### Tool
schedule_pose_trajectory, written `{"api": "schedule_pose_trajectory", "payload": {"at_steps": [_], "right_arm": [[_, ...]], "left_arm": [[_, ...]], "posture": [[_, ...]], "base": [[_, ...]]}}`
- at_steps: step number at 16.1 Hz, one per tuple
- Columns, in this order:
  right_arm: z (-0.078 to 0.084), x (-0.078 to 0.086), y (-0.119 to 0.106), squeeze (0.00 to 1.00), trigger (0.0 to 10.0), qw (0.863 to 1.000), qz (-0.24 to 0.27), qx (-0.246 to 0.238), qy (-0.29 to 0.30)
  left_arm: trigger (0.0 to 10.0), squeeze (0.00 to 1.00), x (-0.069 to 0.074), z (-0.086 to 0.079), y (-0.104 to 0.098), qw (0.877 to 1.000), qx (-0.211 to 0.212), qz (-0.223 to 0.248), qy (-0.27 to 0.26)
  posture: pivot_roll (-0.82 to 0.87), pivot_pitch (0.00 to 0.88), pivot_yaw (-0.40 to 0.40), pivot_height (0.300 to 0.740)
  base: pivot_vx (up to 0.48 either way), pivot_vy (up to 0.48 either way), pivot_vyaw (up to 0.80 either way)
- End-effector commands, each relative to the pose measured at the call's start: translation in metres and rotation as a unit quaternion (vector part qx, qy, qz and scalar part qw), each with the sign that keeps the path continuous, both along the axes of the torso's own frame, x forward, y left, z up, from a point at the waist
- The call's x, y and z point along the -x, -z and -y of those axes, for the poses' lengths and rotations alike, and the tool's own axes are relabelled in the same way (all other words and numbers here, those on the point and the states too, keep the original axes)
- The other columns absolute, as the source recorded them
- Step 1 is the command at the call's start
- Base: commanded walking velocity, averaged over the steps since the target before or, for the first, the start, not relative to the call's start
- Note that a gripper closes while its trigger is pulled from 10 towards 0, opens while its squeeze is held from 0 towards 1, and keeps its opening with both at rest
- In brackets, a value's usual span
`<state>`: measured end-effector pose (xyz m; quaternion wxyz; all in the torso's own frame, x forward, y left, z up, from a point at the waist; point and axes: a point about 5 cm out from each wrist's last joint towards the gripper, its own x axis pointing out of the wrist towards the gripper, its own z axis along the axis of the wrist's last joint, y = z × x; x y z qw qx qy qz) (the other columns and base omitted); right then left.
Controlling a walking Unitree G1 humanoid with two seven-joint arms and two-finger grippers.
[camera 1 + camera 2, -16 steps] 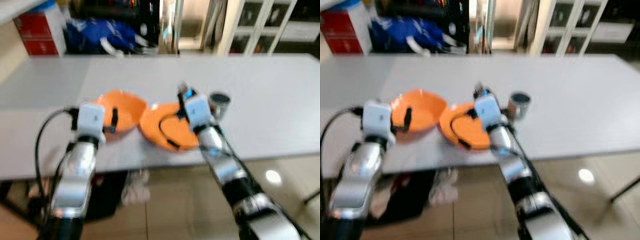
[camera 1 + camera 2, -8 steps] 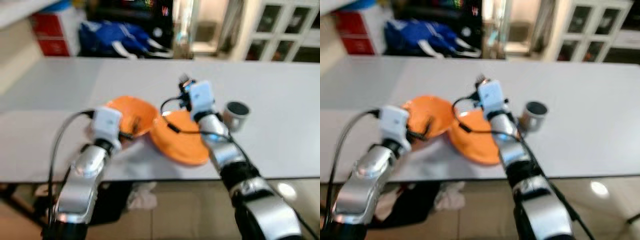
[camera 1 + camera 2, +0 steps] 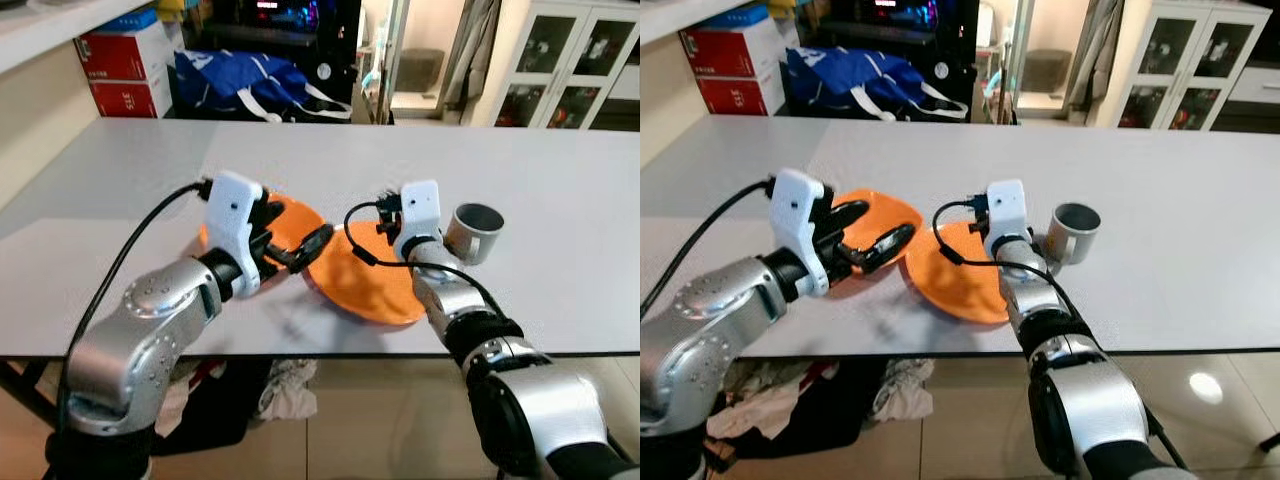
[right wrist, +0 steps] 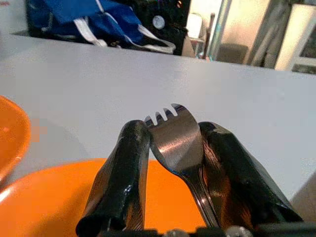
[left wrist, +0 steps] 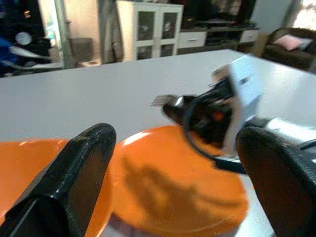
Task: Setting the table
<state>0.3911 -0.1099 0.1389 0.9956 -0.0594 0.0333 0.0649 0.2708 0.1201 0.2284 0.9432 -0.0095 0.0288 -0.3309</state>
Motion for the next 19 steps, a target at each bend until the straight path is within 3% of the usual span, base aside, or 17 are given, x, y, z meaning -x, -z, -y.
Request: {"api": "schedule_pose_trajectory", "payload": {"at_steps": [1, 6, 10, 11, 12, 19], "right_arm": [[-0.001, -0.004, -0.008, 0.44, 0.0, 1.0, 0.003, -0.008, 0.007], [0.002, -0.003, 0.001, 0.43, 0.0, 1.0, -0.021, -0.001, 0.018], [0.006, 0.003, 0.015, 0.44, 0.0, 0.998, -0.049, 0.009, 0.033], [0.007, 0.004, 0.018, 0.44, 0.9, 0.998, -0.055, 0.012, 0.037], [0.008, 0.005, 0.022, 0.45, 10.0, 0.997, -0.061, 0.015, 0.041], [0.01, 0.015, 0.042, 0.45, 10.0, 0.993, -0.102, 0.011, 0.05]], "left_arm": [[10.0, 0.0, 0.003, 0.003, -0.009, 1.0, 0.007, 0.006, 0.008], [10.0, 0.0, 0.031, 0.008, -0.011, 0.999, 0.002, 0.0, 0.045], [10.0, 0.0, 0.04, 0.008, -0.014, 0.999, 0.012, -0.012, 0.046], [10.0, 0.0, 0.042, 0.007, -0.014, 0.999, 0.013, -0.013, 0.043], [10.0, 0.0, 0.044, 0.006, -0.016, 0.999, 0.012, -0.012, 0.042], [10.0, 0.0, 0.05, 0.003, -0.024, 0.999, 0.011, -0.006, 0.039]], "posture": [[0.18, 0.0, -0.016, 0.736], [0.23, 0.007, -0.034, 0.736], [0.25, 0.047, -0.033, 0.736], [0.25, 0.055, -0.03, 0.736], [0.27, 0.068, -0.027, 0.736], [0.29, 0.096, -0.019, 0.736]], "base": [[0.0, 0.0, 0.0], [0.0, 0.0, 0.0], [0.0, 0.0, 0.0], [0.0, 0.0, 0.0], [0.0, 0.0, 0.0], [0.0, 0.0, 0.0]]}}
